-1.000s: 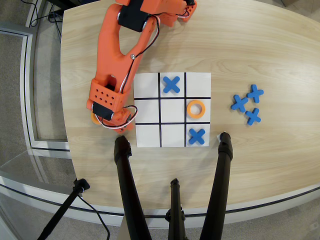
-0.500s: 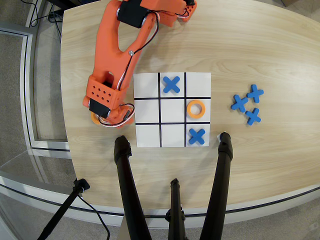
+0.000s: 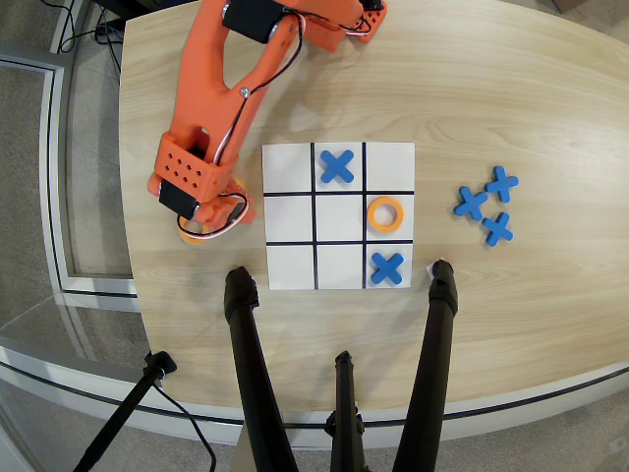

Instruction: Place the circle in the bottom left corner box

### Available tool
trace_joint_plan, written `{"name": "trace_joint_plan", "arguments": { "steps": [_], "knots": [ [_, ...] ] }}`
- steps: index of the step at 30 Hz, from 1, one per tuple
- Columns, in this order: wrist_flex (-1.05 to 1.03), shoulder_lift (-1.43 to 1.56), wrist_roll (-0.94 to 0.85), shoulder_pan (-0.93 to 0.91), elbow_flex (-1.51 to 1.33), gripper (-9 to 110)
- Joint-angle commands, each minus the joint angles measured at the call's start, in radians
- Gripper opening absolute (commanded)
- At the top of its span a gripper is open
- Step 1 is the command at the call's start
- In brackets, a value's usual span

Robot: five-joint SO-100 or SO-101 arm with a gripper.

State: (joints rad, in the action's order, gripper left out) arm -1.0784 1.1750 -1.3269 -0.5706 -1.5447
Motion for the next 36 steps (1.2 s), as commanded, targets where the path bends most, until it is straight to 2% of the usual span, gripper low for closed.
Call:
{"name": "trace_joint_plan", "arguments": {
  "steps": [1, 13, 29, 32, 35, 36],
  "knots": [
    [-0.015, 0.023, -0.005, -0.031, -0.032, 21],
    [-0.048, 0.112, -0.060, -0.127, -0.219, 21],
    [-0.064, 0.101, -0.239, -0.362, -0.207, 21],
    [-0.066, 0.100, -0.239, -0.373, -0.206, 16],
    [-0.067, 0.098, -0.241, -0.370, -0.209, 0],
    [-0.067, 0.098, -0.241, -0.368, -0.210, 0]
  ]
}}
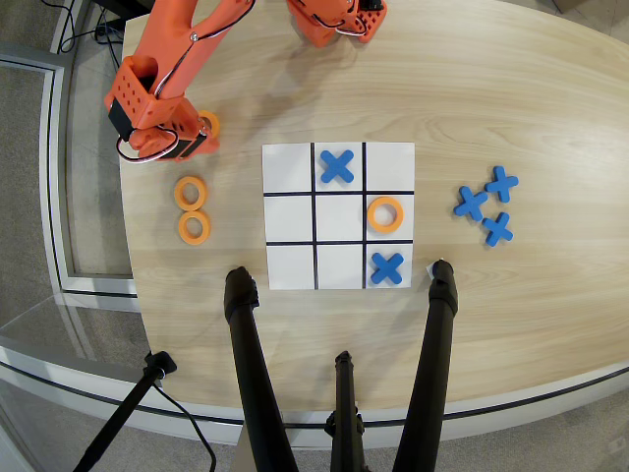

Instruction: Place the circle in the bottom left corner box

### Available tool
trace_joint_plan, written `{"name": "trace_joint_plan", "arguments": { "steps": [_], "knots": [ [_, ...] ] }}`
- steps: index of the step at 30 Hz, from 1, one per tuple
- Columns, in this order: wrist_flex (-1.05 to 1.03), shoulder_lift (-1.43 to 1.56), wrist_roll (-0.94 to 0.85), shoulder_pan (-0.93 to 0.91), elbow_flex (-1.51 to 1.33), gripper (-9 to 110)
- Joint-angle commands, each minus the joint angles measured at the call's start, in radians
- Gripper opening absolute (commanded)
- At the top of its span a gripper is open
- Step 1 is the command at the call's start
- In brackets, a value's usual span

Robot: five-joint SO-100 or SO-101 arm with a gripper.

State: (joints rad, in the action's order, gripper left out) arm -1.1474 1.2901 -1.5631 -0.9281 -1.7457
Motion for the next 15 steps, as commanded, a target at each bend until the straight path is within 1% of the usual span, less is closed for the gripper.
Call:
{"name": "trace_joint_plan", "arguments": {
  "steps": [1, 12, 15],
  "knots": [
    [0.002, -0.017, -0.008, -0.011, -0.011, 0],
    [-0.005, -0.012, -0.008, -0.015, 0.000, 0],
    [-0.054, 0.032, -0.015, -0.018, 0.005, 0]
  ]
}}
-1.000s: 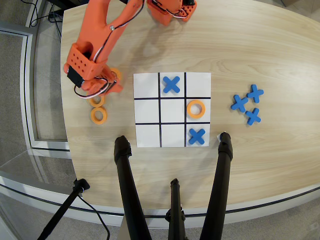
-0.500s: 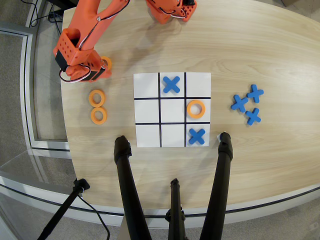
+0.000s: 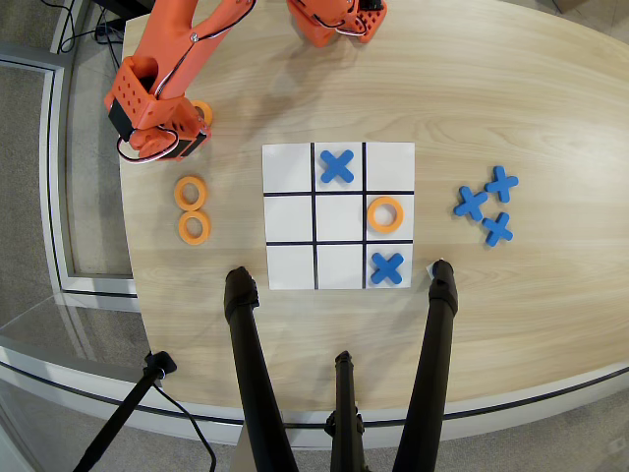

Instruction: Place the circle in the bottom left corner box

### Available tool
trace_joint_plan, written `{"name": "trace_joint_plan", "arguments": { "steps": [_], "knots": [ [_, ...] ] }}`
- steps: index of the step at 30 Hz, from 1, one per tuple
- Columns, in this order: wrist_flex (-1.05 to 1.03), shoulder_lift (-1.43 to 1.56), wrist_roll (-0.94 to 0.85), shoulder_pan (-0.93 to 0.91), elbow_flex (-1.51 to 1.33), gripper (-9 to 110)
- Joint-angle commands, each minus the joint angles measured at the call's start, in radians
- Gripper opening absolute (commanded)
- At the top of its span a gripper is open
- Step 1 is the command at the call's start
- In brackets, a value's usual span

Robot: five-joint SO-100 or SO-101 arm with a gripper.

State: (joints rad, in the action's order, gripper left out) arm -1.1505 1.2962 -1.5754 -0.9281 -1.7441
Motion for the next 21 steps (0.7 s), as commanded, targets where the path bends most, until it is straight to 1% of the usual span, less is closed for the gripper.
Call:
{"name": "trace_joint_plan", "arguments": {
  "steps": [1, 4, 7, 11, 15, 18, 21],
  "knots": [
    [-0.089, 0.057, -0.005, -0.011, 0.012, 0],
    [-0.212, 0.181, -0.009, 0.054, 0.026, 0],
    [-0.284, 0.344, 0.025, 0.198, -0.023, 0],
    [-0.341, 0.552, 0.121, 0.480, -0.071, 0],
    [-0.376, 0.692, 0.196, 0.798, -0.097, 0],
    [-0.356, 0.727, 0.287, 1.037, -0.103, 0],
    [-0.308, 0.727, 0.373, 1.226, -0.086, 0]
  ]
}}
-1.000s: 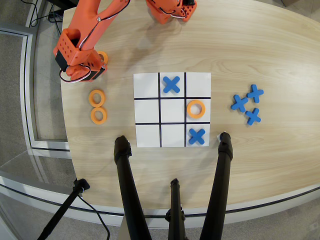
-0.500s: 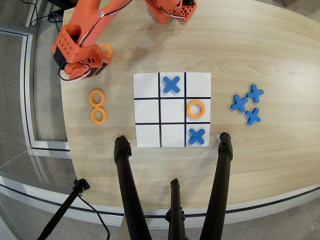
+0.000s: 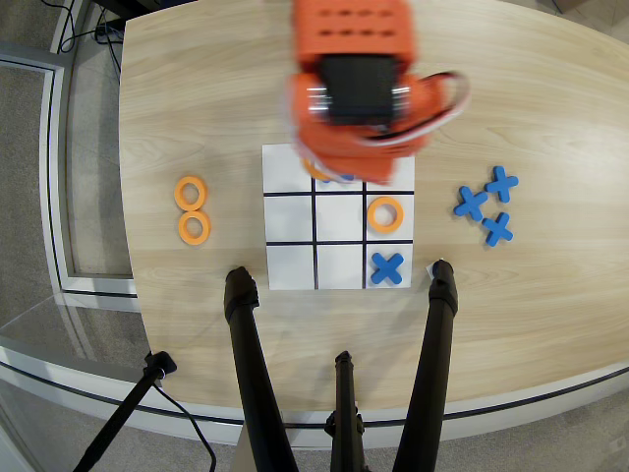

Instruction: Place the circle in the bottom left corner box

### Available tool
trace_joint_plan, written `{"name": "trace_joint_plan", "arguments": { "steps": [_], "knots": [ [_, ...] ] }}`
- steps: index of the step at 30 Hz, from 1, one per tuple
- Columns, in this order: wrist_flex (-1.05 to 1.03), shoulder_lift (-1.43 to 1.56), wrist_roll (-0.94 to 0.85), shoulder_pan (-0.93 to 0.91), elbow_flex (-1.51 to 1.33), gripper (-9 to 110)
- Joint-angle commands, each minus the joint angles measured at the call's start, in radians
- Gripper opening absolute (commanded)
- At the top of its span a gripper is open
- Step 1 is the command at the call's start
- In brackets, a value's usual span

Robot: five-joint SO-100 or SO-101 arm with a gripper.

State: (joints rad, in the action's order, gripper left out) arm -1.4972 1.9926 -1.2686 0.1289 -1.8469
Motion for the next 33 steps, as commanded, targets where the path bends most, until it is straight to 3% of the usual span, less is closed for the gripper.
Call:
{"name": "trace_joint_plan", "arguments": {
  "steps": [1, 8, 21, 33],
  "knots": [
    [0.044, 0.017, 0.091, 0.219, 0.032, 0],
    [0.127, -0.020, 0.181, 0.391, -0.012, 0],
    [0.491, -0.077, 0.166, 0.261, -0.385, 0],
    [0.652, -0.187, 0.192, 0.264, -0.433, 0]
  ]
}}
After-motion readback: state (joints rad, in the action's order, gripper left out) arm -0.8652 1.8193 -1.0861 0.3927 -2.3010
